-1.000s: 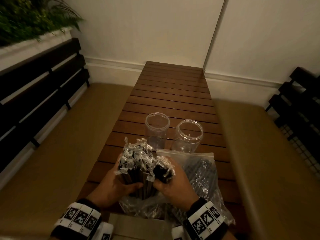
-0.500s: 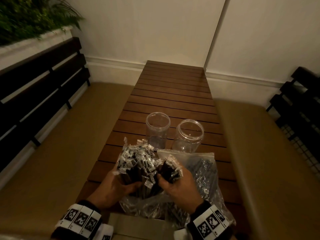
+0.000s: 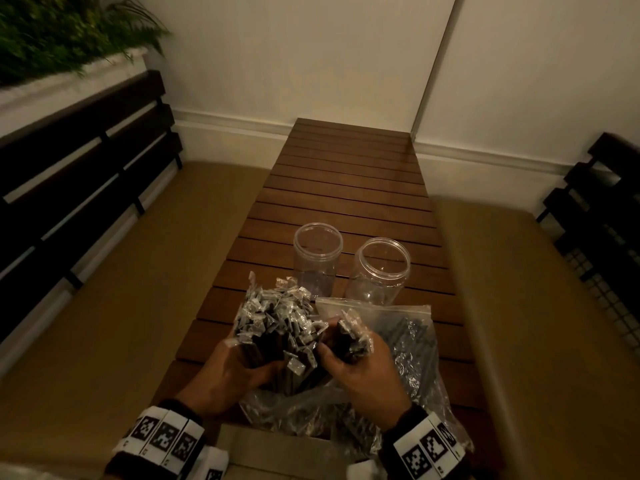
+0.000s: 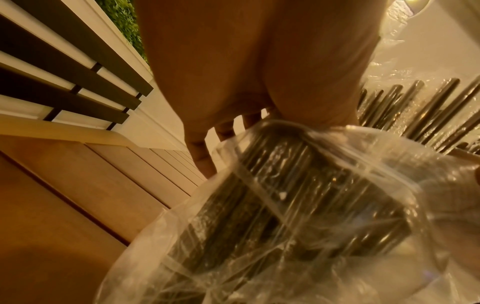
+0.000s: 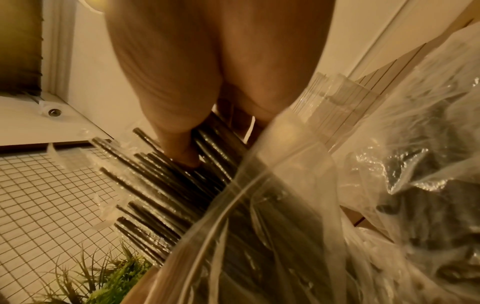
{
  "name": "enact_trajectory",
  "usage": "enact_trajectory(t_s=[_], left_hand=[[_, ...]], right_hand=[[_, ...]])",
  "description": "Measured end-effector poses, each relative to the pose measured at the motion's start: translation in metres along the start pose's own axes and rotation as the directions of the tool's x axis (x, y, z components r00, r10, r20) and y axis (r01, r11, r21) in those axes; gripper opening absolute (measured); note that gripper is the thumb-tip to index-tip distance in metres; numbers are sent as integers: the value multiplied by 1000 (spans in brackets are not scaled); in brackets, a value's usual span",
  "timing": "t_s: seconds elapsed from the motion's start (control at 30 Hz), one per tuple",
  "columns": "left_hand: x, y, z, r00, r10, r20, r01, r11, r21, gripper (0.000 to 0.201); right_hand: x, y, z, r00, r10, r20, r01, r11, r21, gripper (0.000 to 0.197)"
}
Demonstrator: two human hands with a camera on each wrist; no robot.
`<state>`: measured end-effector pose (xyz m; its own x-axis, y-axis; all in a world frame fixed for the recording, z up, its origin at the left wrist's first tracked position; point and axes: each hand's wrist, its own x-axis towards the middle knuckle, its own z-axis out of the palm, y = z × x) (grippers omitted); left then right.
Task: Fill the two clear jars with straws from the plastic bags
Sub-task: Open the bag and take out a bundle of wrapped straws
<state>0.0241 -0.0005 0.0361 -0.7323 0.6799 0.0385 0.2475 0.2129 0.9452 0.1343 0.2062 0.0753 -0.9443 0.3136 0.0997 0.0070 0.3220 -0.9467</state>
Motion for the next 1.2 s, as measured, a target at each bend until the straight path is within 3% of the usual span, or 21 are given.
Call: enact_trajectory(t_s=[0.1,0.23,0.43,0.6,0.73,0.8,0.97,1.1,1.17,1.2], left_hand=[[0,-7,-2,1000,-18,-13,18,1000,16,77],[2,-6,-1,999,-24,-35,25,999,22,82],[1,1,2,998,-26,-50,23,998,-64,62],[2,-3,1,999,-35,-29,33,996,-86,68],[1,-3,1,999,-32,-36,29,997,-74,68],[1,-1,2,999,-43,-21,41,996,-80,72],[2,-4,3,998,-44,-34,40,993,-108,71],[3,-1,4,999,-48,-13,46,993,-105,66],[3,-1,5,1000,-22,-9,21,995,-102,62],[3,0,6,1000,-24,-19,22,993,-114,62]], right_hand=[[1,-2,0,1000,5,-4,-5,1000,15,5],[-1,-11,1,996,82,-32,-76,984,160,12],[-1,-25,1,994,-9,-110,34,975,221,19],[-1,-27,1,993,10,-114,19,968,249,14],[-6,-28,1,996,17,-84,6,963,270,28],[-12,-27,2,998,39,-52,-23,962,271,21],[-31,-12,3,996,92,16,-92,996,-7,82],[-37,-17,6,995,-76,72,83,991,-105,95],[-32,-14,12,995,-103,-9,102,993,-59,96],[-29,-14,16,994,-89,-58,87,996,-31,88]])
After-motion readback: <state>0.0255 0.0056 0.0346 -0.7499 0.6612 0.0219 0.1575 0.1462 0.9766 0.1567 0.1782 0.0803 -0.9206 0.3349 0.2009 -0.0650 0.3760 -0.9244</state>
